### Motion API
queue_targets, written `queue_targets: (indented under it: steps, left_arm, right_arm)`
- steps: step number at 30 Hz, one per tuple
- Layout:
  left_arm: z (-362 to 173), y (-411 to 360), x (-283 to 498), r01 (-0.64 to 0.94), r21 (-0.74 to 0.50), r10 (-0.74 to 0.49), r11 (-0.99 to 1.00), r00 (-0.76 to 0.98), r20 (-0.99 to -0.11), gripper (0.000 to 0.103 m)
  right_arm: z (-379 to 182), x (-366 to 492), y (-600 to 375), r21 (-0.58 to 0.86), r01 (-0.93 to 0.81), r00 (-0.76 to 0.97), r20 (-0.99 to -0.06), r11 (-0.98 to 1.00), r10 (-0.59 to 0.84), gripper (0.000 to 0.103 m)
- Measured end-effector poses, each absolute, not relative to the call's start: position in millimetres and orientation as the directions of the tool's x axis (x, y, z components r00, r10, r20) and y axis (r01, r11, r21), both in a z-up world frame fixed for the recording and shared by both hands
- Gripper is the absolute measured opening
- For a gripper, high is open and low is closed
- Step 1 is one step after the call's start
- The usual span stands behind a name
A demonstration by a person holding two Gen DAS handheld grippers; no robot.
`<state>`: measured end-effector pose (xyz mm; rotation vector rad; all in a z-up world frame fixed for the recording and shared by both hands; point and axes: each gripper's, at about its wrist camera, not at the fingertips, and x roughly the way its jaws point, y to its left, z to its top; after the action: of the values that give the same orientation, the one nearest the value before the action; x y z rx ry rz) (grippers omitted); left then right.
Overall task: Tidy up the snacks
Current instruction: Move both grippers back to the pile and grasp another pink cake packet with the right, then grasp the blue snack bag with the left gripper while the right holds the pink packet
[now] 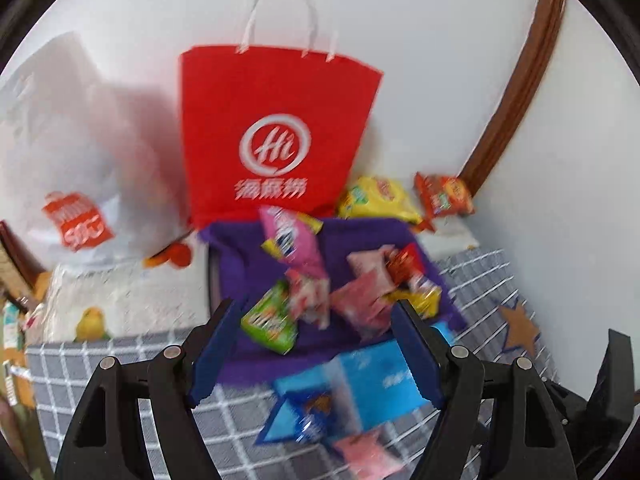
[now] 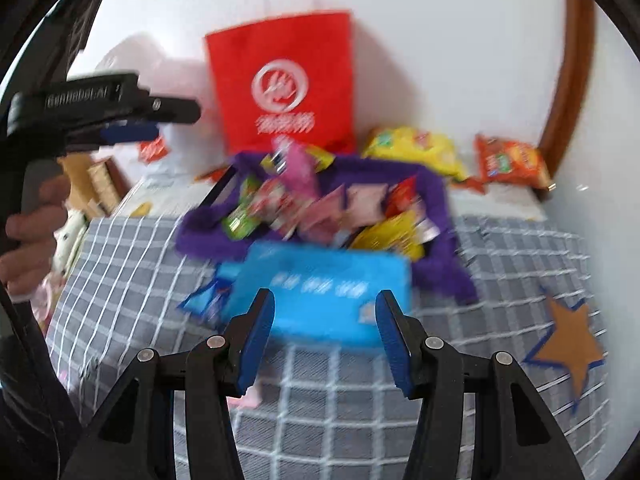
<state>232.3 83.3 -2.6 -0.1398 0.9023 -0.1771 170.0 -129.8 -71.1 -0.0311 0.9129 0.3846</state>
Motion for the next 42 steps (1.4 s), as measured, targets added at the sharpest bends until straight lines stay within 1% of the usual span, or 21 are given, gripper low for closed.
queue_targets:
  steps: [3,11,17,18,21,24,26,32,36,39,41,42]
  left_arm:
    - [-15,98,219,0.052,-0.192,-0.186,0.98,0.589,-0.787,0.076]
    - [-48,118,189,-0.003,-0.194,-0.162,0.981,0.539,-0.827,0.076]
    - [-61,122,175,-0.025,-0.164,-0.127,0.986,0.526,-0.841,0.076]
    - [-62,124,173,-0.03,-0.164,-0.124,0.986,0.524,-0.843,0.076]
    - [-70,127,171,-0.05,-0.161,-0.113,0.986,0.509,-0.853,0.076]
    - [-79,127,167,-0.065,-0.157,-0.104,0.985,0.498,-0.861,0.076]
    - [-86,125,164,-0.071,-0.158,-0.103,0.985,0.49,-0.866,0.076]
    - [-109,109,166,-0.067,-0.148,-0.102,0.987,0.455,-0.885,0.076]
    - [-124,92,176,-0.053,-0.174,-0.133,0.983,0.44,-0.888,0.075]
    - [-133,79,185,-0.036,-0.187,-0.153,0.982,0.436,-0.887,0.074]
    - [-140,69,190,-0.014,-0.193,-0.168,0.981,0.434,-0.885,0.074]
    - [-143,66,191,-0.007,-0.197,-0.175,0.98,0.431,-0.885,0.072]
  right_arm:
    - [-91,160,-112,0.152,-0.371,0.508,-0.792,0.916,0.338,0.053]
    - [-136,147,-76,0.194,-0.415,0.417,-0.828,0.889,0.375,0.053]
    - [-167,145,-56,0.148,-0.42,0.399,-0.856,0.895,0.328,0.053]
    - [-167,143,-55,0.127,-0.419,0.425,-0.847,0.899,0.318,0.053]
    - [-169,141,-52,0.083,-0.415,0.463,-0.838,0.906,0.289,0.048]
    - [-169,137,-51,0.061,-0.429,0.481,-0.829,0.901,0.285,0.046]
    - [-168,134,-55,0.073,-0.442,0.481,-0.822,0.894,0.305,0.043]
    - [-155,125,-93,0.084,-0.401,0.525,-0.795,0.912,0.304,0.044]
    - [-151,123,-130,0.059,-0.34,0.568,-0.782,0.938,0.255,0.044]
    - [-153,128,-157,0.022,-0.28,0.591,-0.784,0.96,0.191,0.044]
    - [-157,130,-175,0.032,-0.242,0.592,-0.787,0.97,0.174,0.044]
    - [-159,130,-180,0.044,-0.228,0.589,-0.789,0.973,0.174,0.044]
